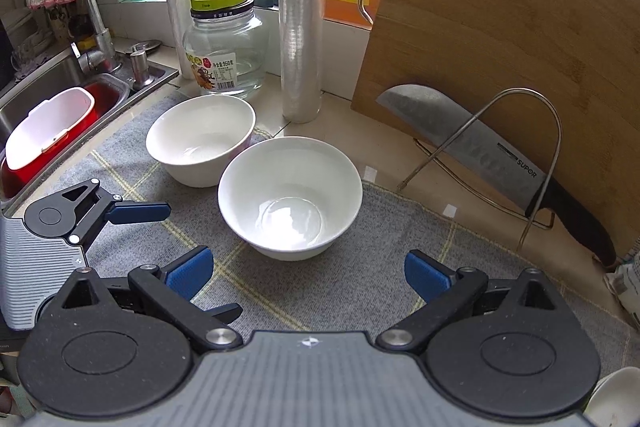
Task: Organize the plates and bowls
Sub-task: 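Carry the white bowl with the right tool toward the pink-flower bowl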
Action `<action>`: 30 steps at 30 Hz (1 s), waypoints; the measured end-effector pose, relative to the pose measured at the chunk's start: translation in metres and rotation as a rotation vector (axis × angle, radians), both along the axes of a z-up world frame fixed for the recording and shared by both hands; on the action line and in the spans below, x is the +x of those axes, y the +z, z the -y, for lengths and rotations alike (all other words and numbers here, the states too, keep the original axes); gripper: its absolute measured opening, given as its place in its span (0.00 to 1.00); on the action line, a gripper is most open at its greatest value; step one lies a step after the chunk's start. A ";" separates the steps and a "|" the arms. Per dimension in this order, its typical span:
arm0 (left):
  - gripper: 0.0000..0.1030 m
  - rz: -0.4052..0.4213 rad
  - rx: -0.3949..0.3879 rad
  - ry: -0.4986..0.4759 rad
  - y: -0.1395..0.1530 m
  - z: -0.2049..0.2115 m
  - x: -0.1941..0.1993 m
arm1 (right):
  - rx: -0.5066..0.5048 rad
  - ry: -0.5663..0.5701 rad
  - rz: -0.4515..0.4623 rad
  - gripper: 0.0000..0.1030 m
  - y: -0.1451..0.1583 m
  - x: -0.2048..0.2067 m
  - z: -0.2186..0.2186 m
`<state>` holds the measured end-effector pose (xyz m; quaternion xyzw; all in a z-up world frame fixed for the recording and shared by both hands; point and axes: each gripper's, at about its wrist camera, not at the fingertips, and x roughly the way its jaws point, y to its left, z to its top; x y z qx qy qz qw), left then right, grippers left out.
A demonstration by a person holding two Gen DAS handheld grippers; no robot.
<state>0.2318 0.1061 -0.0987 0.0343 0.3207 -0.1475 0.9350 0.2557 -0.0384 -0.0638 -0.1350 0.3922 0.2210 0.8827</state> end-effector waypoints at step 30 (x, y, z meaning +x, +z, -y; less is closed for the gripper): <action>0.83 0.054 0.010 -0.015 -0.010 0.016 0.036 | 0.014 0.102 -0.108 0.77 -0.028 0.085 -0.021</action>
